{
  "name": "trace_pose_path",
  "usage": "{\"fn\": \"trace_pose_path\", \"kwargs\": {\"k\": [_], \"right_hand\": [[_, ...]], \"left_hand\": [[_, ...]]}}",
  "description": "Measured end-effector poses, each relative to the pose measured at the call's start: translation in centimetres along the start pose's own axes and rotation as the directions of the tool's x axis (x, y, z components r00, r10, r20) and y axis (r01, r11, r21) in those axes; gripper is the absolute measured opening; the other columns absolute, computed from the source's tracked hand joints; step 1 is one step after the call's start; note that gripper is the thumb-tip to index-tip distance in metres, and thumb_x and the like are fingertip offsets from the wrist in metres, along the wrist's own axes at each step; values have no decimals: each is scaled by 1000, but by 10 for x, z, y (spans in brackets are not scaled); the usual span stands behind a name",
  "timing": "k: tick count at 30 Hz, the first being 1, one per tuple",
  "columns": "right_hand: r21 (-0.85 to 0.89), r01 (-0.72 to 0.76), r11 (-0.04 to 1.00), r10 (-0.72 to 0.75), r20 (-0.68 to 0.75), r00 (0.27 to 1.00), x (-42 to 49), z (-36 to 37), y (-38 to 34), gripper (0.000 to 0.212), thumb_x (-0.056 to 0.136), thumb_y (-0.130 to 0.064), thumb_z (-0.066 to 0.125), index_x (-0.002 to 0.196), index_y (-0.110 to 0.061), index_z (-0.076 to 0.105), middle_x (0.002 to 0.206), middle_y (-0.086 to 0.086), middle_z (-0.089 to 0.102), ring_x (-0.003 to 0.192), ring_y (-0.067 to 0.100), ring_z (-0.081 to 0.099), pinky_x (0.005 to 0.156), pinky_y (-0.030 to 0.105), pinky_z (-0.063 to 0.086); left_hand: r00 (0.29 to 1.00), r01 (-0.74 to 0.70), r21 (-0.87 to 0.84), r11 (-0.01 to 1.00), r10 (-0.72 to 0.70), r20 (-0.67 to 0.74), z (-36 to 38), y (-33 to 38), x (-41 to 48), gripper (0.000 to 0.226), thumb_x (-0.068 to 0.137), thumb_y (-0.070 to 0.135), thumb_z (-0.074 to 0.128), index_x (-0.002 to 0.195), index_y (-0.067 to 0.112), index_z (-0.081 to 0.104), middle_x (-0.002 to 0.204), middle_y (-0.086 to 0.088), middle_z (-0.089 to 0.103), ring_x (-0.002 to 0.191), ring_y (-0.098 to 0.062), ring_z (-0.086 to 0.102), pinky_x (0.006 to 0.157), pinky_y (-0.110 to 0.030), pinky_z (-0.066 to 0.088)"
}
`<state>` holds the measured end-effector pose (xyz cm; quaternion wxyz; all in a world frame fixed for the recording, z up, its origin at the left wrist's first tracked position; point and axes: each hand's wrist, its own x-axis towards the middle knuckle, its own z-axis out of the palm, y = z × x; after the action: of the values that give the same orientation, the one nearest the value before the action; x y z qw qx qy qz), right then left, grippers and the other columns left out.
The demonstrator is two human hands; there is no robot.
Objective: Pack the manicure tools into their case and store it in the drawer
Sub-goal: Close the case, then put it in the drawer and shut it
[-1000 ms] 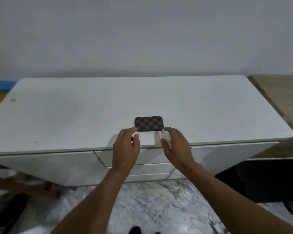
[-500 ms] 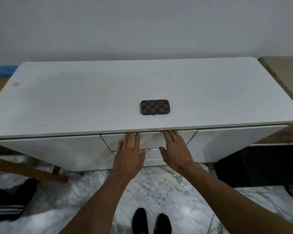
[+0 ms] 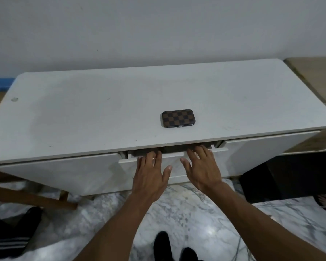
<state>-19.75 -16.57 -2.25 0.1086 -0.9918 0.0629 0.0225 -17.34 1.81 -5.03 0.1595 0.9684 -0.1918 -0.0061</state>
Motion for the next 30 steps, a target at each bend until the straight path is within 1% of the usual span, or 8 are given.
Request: {"fn": "trace_pose_path", "kwargs": {"k": [2, 4, 7, 14, 19, 22, 24, 30], "right_hand": [[74, -45, 996, 36, 124, 992, -10, -3, 1, 61, 99, -53, 18, 150, -21, 32, 160, 7, 24, 150, 26, 15, 123, 43, 15], [67, -52, 996, 36, 222, 974, -22, -5, 2, 71, 92, -58, 3, 155, -23, 11, 164, 4, 4, 152, 22, -2, 123, 40, 4], [45, -50, 998, 37, 250, 967, -36, -6, 2, 88, 78, -64, -12, 155, -22, 3, 164, 3, -3, 152, 22, -7, 123, 39, 0], [38, -30, 999, 18, 272, 962, -81, -3, 6, 77, 90, -58, 2, 155, -18, 7, 164, 7, 2, 152, 24, -3, 122, 39, 1], [57, -33, 998, 16, 266, 964, -119, -1, 5, 87, 82, -62, -7, 155, -18, 9, 164, 7, 2, 152, 25, -2, 122, 38, 2], [51, -29, 998, 13, 287, 958, -135, -2, 7, 75, 93, -59, 5, 155, -18, 7, 164, 7, 1, 152, 25, -3, 122, 39, 1], [31, -17, 999, 7, 299, 954, -142, -2, 8, 66, 100, -53, 15, 155, -18, 6, 164, 7, 0, 152, 26, -4, 122, 40, 2], [22, -2, 1000, -6, 322, 947, -161, -2, 10, 65, 101, -52, 18, 155, -18, 5, 164, 8, 0, 152, 26, -4, 122, 42, 2]], "left_hand": [[999, 10, -29, 1000, -9, 37, 3, 3, -13, 80, 97, 62, 9, 149, 6, 34, 151, -17, 39, 141, -32, 34, 120, -46, 18], [995, 32, -62, 998, -26, 94, 2, 6, -24, 91, 89, 69, -9, 155, 11, 16, 162, -11, 17, 151, -23, 9, 121, -36, -5], [983, 64, -37, 997, -57, 173, -4, 14, -36, 99, 77, 71, -26, 155, 15, -3, 164, -5, -6, 146, -12, -18, 113, -28, -22], [971, 101, -23, 995, -94, 220, -5, 32, -79, 100, 78, 72, -21, 155, 12, -1, 163, -7, -8, 145, -11, -19, 115, -29, -17], [962, 114, 33, 993, -119, 248, -11, 47, -113, 115, 64, 73, -37, 154, 11, -4, 163, -8, -11, 149, -17, -15, 115, -30, -18], [953, 121, 47, 992, -129, 273, -13, 52, -128, 119, 59, 74, -40, 155, 11, -4, 163, -8, -12, 149, -17, -15, 115, -30, -18], [952, 124, 51, 991, -133, 275, -13, 55, -136, 120, 60, 76, -37, 155, 11, -4, 163, -8, -11, 150, -18, -14, 116, -31, -16], [946, 127, 48, 991, -135, 296, -15, 59, -155, 109, 71, 77, -25, 154, 11, -6, 163, -7, -13, 149, -18, -16, 117, -31, -14]]}}
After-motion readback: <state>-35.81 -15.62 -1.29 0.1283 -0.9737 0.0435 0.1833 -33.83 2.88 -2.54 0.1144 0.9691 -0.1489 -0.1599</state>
